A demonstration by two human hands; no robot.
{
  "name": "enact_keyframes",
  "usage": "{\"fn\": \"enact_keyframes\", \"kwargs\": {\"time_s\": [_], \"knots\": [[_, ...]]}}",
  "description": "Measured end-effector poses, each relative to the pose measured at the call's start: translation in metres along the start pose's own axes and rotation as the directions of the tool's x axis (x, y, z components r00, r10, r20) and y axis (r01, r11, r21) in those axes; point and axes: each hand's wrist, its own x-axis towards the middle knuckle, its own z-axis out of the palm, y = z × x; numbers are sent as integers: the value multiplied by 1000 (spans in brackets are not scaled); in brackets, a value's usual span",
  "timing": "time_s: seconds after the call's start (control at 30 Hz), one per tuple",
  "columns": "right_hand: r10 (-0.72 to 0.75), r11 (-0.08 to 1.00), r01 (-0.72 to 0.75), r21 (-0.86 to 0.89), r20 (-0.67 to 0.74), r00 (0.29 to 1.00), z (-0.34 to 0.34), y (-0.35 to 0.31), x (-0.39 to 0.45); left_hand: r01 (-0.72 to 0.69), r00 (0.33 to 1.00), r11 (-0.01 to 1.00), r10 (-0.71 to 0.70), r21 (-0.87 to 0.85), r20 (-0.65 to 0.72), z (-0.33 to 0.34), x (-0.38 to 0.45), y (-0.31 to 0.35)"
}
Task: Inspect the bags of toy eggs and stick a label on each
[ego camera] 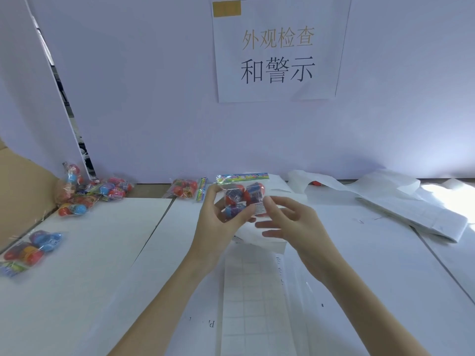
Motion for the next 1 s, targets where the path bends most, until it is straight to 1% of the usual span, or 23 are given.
{"fn": "enact_keyframes", "kwargs": {"time_s": [0.07,0.1,0.13,0.2,0.27,0.33,0.4,0.43,0.5,0.57,0.63,0.67,0.7,0.77,0.87,0.9,0.93,0.97,1.0], "knots": [[-37,999,36,-40,-18,999,3,2,-1,-27,998,1000,27,0,51,3,-1,1],[-42,999,41,-23,-38,998,2,4,-1,-36,997,999,36,-4,66,3,-2,1],[-24,999,25,30,-38,999,0,6,0,-40,996,999,41,-9,76,3,-2,1],[65,971,-76,227,55,996,-5,8,2,-32,995,999,34,-32,91,3,-1,0],[136,886,-203,416,185,973,-7,6,3,-14,994,998,21,-69,103,3,0,-2],[153,816,-275,508,269,951,-10,4,5,3,996,994,6,-107,85,1,3,-3],[149,783,-297,547,299,942,-12,3,6,-3,999,995,8,-104,46,-2,4,-3],[144,797,-281,535,284,948,-13,3,7,-15,999,998,17,-66,32,-3,4,-3],[127,864,-216,455,219,968,-12,4,7,-26,999,1000,26,10,30,-3,3,-4],[89,950,-120,289,115,989,-9,6,6,-16,999,999,14,49,45,-5,3,-5],[12,993,-16,120,29,999,-7,9,6,5,997,999,-8,40,82,-6,4,-5],[-6,996,6,91,-6,1000,-7,10,7,29,995,1000,-30,12,97,-7,5,-5],[-8,997,10,77,-31,1000,-9,10,7,51,994,999,-49,-14,98,-7,6,-6],[4,999,-3,49,-23,1000,-13,11,9,57,997,998,-56,-12,47,-8,8,-9],[54,999,-54,-1,18,998,-12,12,7,48,998,996,-51,78,27,-9,8,-17],[76,997,-76,16,30,997,-11,14,8,50,998,993,-52,111,21,-10,8,-19],[87,996,-87,-3,47,995,-12,10,7,48,999,989,-49,139,3,-10,9,-18],[108,988,-113,101,54,993,-14,3,6,32,999,987,-31,156,-12,-11,10,-19],[120,983,-119,138,4,993,-23,-9,4,5,999,986,1,166,-33,-12,11,-17]]}}
